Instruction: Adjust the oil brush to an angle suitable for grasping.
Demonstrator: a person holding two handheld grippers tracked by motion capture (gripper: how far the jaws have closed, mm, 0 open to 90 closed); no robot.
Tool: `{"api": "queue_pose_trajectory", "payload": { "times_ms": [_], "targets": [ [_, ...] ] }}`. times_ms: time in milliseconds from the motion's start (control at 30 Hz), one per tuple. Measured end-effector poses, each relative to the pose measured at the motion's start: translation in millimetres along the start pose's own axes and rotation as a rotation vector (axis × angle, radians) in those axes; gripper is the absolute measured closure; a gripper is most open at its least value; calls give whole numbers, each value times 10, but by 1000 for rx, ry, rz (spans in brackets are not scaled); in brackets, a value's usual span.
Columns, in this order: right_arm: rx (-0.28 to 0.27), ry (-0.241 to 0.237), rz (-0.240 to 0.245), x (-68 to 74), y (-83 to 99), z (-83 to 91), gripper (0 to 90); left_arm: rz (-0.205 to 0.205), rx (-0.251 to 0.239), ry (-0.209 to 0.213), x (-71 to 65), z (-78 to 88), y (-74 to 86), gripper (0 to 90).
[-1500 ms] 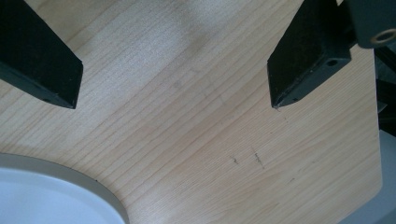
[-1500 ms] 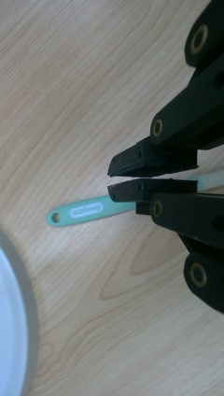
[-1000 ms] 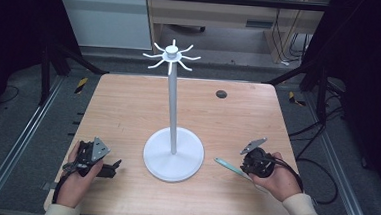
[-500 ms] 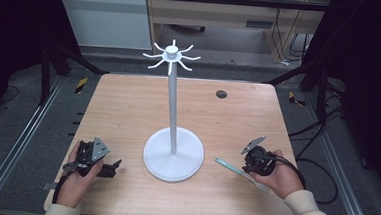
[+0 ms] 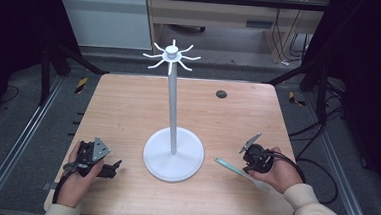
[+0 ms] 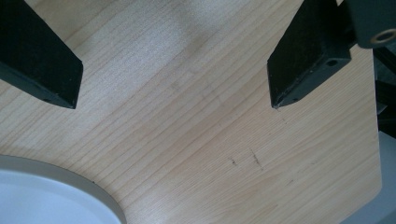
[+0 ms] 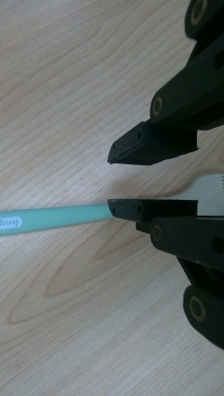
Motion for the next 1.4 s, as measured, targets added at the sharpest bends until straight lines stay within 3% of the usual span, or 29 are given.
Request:
{"api": "queue_pose_trajectory", "payload": {
  "times_ms": [167, 367, 733, 1400],
  "targets": [
    [35, -12, 32, 23, -8, -60, 735, -1, 0, 0, -2, 1, -1, 30],
    [76, -26, 37, 60, -18, -128, 748, -1, 0, 1, -1, -1, 0, 30],
    [101, -41, 58, 58, -8, -198, 762, -5, 1, 4, -14, -4, -3, 30],
    [134, -75, 53, 32, -10, -250, 809, -7, -2, 7, -13, 2, -5, 30]
  ]
}}
Point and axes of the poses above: each handheld gripper's, and its own axes: z roughly backward along the jaws, y roughly out of its underside, x roughly to its left, the point moved 6 cm from there along -z, roughly forward along the jaws, and after that the axes turned 11 degrees about -y, right-handed, at the moved point
